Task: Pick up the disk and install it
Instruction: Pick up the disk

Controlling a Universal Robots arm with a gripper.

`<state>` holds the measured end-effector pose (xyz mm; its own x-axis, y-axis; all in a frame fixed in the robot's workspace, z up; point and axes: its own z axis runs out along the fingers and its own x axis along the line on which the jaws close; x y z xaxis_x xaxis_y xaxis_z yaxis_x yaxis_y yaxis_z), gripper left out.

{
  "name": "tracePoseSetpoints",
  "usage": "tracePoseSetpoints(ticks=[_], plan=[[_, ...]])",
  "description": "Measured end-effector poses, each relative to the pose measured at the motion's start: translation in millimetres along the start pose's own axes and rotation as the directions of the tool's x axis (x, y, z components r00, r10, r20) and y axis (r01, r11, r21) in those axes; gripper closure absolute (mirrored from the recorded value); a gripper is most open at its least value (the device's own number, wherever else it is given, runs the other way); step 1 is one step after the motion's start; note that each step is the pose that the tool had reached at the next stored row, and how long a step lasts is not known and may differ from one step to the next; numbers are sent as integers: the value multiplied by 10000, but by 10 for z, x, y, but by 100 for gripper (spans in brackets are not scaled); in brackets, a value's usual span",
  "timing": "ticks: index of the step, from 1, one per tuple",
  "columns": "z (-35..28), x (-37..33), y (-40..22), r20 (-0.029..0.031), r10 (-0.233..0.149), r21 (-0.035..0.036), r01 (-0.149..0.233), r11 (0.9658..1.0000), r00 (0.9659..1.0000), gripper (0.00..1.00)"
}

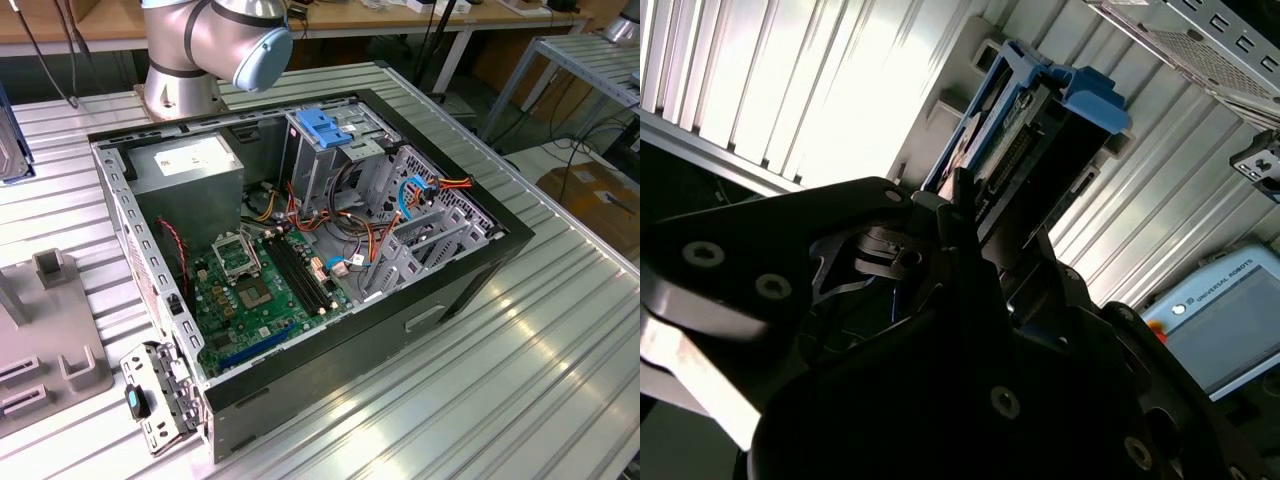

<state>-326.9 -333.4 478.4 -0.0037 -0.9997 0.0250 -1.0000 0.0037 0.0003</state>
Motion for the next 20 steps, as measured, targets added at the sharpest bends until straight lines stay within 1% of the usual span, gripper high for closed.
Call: tracePoseSetpoints(ticks=[3, 8, 11, 14, 17, 20], plan=[[-47, 0, 0, -9, 0, 0, 0, 10000, 10000, 65], [-103, 0, 0, -16, 0, 0, 0, 10000, 10000, 65], [-124, 1, 0, -17, 0, -1, 0, 10000, 10000, 65], [-126, 0, -2, -17, 0, -1, 0, 10000, 10000, 65], [-126, 0, -42, -17, 1, 0, -1, 10000, 10000, 65], [-125, 0, -119, -16, 0, 1, 0, 10000, 10000, 65]])
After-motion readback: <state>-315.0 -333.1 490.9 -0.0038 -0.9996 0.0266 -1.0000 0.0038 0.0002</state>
